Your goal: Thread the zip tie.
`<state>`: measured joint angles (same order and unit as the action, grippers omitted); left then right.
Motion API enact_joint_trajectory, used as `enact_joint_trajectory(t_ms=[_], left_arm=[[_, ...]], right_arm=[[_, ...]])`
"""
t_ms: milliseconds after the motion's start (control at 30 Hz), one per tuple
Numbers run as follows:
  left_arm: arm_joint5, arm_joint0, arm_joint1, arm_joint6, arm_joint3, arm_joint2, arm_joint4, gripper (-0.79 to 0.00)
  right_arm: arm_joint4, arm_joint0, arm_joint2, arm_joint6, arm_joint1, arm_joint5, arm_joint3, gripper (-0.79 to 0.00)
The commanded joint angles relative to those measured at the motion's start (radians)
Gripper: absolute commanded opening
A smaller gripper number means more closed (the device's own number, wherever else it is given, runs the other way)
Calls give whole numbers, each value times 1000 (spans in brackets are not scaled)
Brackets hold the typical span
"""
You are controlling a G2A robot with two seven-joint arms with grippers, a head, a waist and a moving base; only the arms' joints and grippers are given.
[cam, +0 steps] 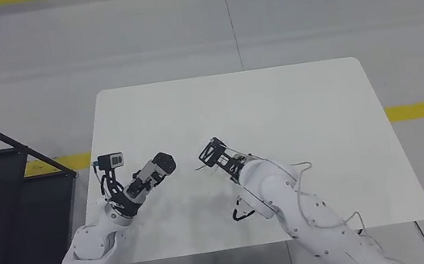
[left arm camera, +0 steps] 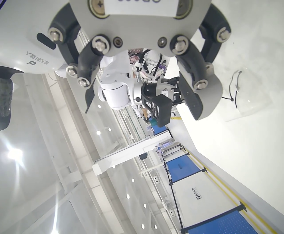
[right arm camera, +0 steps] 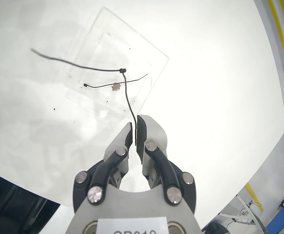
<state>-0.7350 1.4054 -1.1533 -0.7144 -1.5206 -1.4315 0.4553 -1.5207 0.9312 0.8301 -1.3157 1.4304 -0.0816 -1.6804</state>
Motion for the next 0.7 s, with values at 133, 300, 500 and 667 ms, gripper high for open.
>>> enact_joint_trajectory(t_ms=[133, 300, 500, 667], left_arm=[[-1, -1, 0, 0, 4, 1, 3, 0], [-3, 0, 1, -4, 6, 4, 6, 0], [-11, 3, 1, -6, 0, 8, 6, 0], [-37, 19, 3, -6, -34, 2, -9, 0]], right_arm=[[-14, 5, 1, 13, 6, 2, -7, -665], [-30, 26, 17, 54, 6, 11, -31, -363], [-71, 97, 60, 108, -5, 8, -113, 0], [-185, 222, 121, 246, -32, -21, -270, 0]])
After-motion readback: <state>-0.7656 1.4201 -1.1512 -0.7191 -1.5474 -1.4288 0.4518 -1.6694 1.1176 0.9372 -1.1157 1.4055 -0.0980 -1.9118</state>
